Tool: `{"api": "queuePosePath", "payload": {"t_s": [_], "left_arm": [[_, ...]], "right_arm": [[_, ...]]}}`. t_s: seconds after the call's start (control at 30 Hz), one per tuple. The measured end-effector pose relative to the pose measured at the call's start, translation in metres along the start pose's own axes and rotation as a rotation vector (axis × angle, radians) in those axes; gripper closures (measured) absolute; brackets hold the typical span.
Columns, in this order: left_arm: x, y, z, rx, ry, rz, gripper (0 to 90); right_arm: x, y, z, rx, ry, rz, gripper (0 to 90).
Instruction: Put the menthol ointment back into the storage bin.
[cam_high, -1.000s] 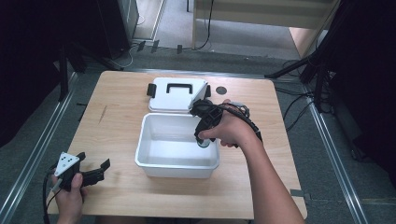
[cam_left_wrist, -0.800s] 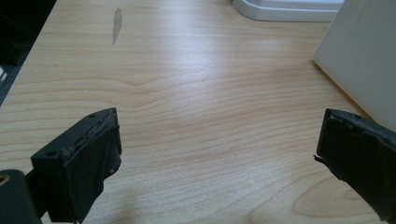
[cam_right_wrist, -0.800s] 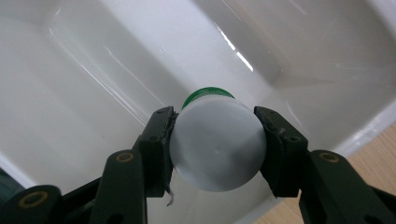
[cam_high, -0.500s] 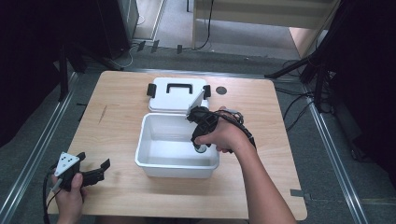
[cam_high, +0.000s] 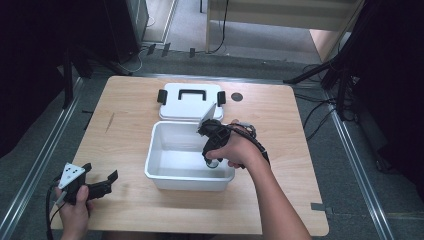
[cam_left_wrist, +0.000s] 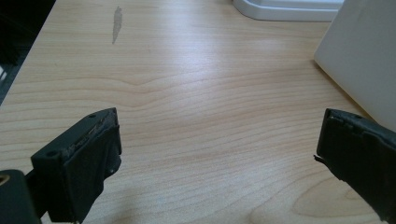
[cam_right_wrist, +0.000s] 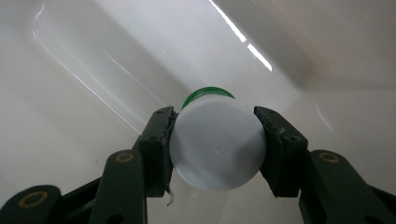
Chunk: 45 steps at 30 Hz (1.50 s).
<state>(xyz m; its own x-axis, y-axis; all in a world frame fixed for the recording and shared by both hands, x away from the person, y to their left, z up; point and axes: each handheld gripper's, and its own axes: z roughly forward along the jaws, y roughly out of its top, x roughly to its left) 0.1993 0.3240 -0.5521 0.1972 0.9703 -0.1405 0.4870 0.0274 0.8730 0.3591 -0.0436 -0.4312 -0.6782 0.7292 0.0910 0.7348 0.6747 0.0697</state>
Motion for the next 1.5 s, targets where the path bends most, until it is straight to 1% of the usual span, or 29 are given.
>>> {"api": "queuePosePath", "payload": {"t_s": [0.4,0.5,0.6,0.7,0.73,0.77,0.8,0.87,0.93,0.97,1.03,1.13,1.3,1.33,1.37,1.4,1.43,1.5], "left_arm": [[0.0,0.0,0.0,0.0,0.0,-0.002,0.6],[0.0,0.0,0.0,0.0,0.0,-0.001,0.6],[0.0,0.0,0.0,0.0,0.0,-0.002,0.6],[0.0,0.0,0.0,0.0,-0.001,-0.003,0.6],[0.0,0.0,0.0,0.0,-0.001,-0.002,0.6],[0.0,0.0,0.0,0.0,-0.001,-0.002,0.6],[0.0,0.0,0.0,0.0,0.0,-0.003,0.6],[0.0,0.0,0.0,0.0,0.0,-0.003,0.6],[0.0,0.0,0.0,0.0,0.0,-0.004,0.6],[0.0,0.0,0.0,0.0,0.0,-0.004,0.6],[0.0,0.0,0.0,-0.001,-0.001,-0.005,0.6],[0.0,0.0,0.0,-0.001,-0.001,-0.005,0.6],[0.0,0.0,0.0,-0.001,-0.003,-0.006,0.6],[0.001,0.0,0.0,-0.001,-0.003,-0.006,0.6],[0.001,0.0,0.0,-0.001,-0.003,-0.006,0.6],[0.0,0.0,0.0,-0.001,-0.003,-0.007,0.6],[0.0,0.0,0.0,0.0,-0.003,-0.006,0.6],[0.0,0.0,0.0,0.0,-0.003,-0.006,0.6]], "right_arm": [[0.003,0.001,0.009,-0.009,-0.003,-0.006,51.9],[0.006,0.002,0.014,-0.004,-0.02,-0.015,51.9],[0.008,0.002,0.018,0.009,-0.025,-0.027,51.9],[0.009,0.002,0.02,0.007,-0.038,-0.03,51.9],[0.01,0.003,0.021,0.018,-0.047,-0.036,51.9],[0.011,0.003,0.023,0.018,-0.058,-0.044,51.9],[0.011,0.003,0.025,0.02,-0.063,-0.055,51.9],[0.012,0.003,0.026,0.023,-0.069,-0.059,51.9],[0.014,0.004,0.031,0.036,-0.084,-0.078,51.8],[0.014,0.004,0.031,0.036,-0.084,-0.078,51.8],[0.015,0.004,0.033,0.037,-0.095,-0.097,51.8],[0.016,0.003,0.034,0.042,-0.108,-0.107,51.7],[0.017,0.002,0.035,0.044,-0.119,-0.128,50.8],[0.018,0.001,0.035,0.037,-0.121,-0.149,48.8],[0.018,0.001,0.035,0.037,-0.121,-0.149,48.8],[0.018,0.0,0.035,0.035,-0.118,-0.159,47.5],[0.018,-0.001,0.035,0.034,-0.119,-0.182,48.4],[0.018,-0.002,0.034,0.034,-0.119,-0.177,48.2]]}}
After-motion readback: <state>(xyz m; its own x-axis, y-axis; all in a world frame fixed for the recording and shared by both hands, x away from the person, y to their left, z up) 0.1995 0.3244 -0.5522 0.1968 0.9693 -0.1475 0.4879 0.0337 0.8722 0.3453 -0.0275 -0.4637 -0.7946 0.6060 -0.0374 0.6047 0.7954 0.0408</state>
